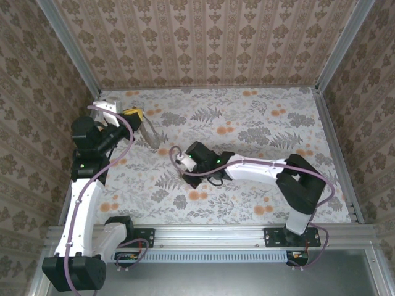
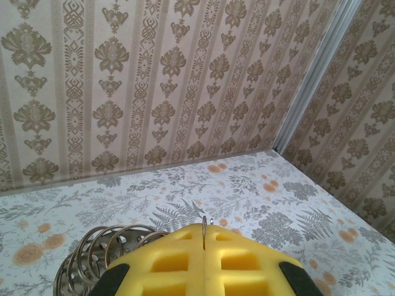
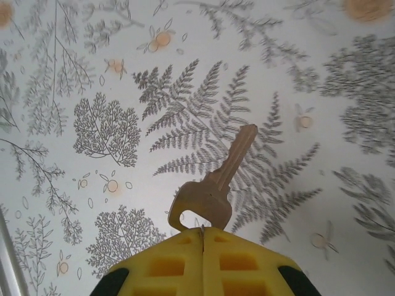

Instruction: Put the keys on the keyring

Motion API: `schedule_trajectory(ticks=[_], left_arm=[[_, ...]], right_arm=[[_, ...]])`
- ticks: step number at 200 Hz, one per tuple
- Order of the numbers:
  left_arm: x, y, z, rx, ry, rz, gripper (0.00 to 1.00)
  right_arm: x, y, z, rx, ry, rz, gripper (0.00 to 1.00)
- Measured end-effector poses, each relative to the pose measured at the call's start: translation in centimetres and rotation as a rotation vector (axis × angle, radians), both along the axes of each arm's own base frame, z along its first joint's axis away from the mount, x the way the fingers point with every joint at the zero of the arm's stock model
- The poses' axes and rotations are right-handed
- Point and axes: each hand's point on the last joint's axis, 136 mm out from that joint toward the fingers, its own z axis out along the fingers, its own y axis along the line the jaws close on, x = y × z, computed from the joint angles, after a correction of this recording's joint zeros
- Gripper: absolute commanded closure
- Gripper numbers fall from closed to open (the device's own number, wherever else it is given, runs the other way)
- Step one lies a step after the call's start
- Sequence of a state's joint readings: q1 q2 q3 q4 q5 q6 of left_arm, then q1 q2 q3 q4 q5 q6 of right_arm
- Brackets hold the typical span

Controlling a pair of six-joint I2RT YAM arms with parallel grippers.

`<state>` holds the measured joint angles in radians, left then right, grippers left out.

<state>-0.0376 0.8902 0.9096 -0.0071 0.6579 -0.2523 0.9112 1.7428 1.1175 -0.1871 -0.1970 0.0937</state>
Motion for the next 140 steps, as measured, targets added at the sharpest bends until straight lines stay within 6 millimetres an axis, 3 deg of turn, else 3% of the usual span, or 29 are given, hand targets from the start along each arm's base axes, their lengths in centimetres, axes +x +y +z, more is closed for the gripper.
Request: schedule_trajectory(ticks=[46, 113, 140], left_arm=[[0.0, -0.3, -0.2, -0.011, 0.014, -0.021, 1.00], [-0.3, -2.2, -0.6, -0.013, 0.033, -0.083, 1.00], [-0.4, -3.6, -1.3, -0.010, 0.057, -0.126, 1.00]], right_arm=[[1.0, -2.7, 0.2, 0.001, 0.002, -0.070, 1.00], [1.1, -9.3, -3.4, -0.127, 0.038, -0.226, 1.00], [1.1, -10.9, -4.6, -0.175, 0.042, -0.286, 1.00]])
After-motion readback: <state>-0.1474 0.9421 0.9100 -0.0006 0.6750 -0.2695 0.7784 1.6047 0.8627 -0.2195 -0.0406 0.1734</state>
